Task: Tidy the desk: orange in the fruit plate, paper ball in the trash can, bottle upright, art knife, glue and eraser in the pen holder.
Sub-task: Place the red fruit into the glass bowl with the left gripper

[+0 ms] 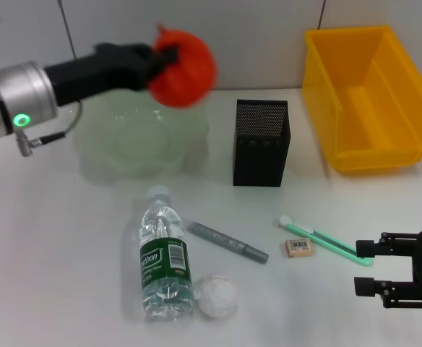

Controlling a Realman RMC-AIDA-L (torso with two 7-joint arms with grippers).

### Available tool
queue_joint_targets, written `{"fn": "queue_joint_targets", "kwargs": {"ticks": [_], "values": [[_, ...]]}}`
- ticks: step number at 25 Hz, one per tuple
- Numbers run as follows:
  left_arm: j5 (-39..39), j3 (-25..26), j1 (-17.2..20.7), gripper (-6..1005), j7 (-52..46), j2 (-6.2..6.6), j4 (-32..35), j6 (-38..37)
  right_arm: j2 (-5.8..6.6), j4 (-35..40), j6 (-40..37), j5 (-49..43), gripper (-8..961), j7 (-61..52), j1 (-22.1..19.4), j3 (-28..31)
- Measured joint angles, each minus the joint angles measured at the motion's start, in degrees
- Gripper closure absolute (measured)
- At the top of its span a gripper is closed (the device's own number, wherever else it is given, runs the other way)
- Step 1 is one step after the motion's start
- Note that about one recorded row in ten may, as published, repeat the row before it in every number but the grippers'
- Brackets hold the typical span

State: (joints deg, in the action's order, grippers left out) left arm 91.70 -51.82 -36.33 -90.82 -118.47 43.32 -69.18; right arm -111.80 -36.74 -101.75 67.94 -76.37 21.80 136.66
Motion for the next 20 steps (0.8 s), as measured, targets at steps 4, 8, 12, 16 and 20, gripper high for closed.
{"fn": "queue_joint_targets", "kwargs": {"ticks": [4,8,12,16,20], "values": [[-5.93,-0.59,1.42,886,5.55,-0.12,-2.85,9.61,-0.06,0.0,-0.08,0.06,301,-0.01,0.15,0.0],[-5.99,-1.54,1.37,907,9.42,-0.23,-4.55,13.97,-0.08,0.0,-0.11,0.06,303,-0.01,0.3,0.0],[-6.08,-3.88,1.04,943,14.76,-0.36,-6.31,19.74,-0.08,0.0,-0.12,0.06,304,-0.01,0.42,0.0],[-6.1,-6.8,0.94,892,15.76,-0.45,-6.86,22.54,-0.09,0.06,-0.12,0.06,305,-0.01,0.5,0.0],[-6.1,-7.7,0.86,841,15.45,-0.45,-6.87,23.18,-0.15,0.09,-0.12,0.04,306,-0.01,0.52,0.0]]}}
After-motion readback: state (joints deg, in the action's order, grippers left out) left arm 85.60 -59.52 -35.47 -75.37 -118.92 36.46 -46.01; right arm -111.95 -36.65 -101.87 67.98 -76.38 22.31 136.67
